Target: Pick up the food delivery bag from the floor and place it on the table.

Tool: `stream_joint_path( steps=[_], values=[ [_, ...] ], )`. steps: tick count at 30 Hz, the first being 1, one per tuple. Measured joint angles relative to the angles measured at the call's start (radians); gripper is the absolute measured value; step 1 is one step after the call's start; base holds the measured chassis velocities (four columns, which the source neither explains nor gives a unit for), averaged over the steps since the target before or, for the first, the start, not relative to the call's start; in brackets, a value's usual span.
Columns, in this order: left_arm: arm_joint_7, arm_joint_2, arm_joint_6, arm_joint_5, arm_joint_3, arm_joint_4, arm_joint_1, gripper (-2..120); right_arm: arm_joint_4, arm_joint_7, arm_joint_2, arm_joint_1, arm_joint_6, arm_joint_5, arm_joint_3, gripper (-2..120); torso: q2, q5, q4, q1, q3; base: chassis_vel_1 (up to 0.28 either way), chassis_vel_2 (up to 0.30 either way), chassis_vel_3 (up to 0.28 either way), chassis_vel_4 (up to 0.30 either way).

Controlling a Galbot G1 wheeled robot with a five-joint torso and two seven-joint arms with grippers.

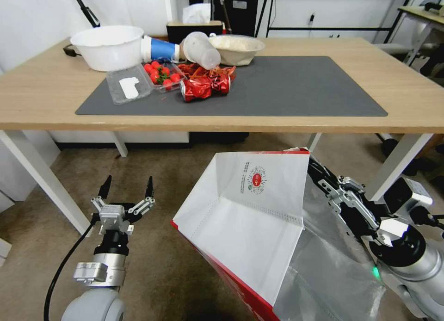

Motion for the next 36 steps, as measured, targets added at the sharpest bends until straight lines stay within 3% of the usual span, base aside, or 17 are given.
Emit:
stream_joint_path(
  steps=[36],
  values=[
    [0.009,0.001,0.003,0.006,0.004,-0.02,0.01,100,0.009,-0.015,0.013,-0.016,0.006,-0.01,0.018,0,0.142,0.0,0.0,0.048,0.093,0.0,0.0,0.0,0.0]
  ],
)
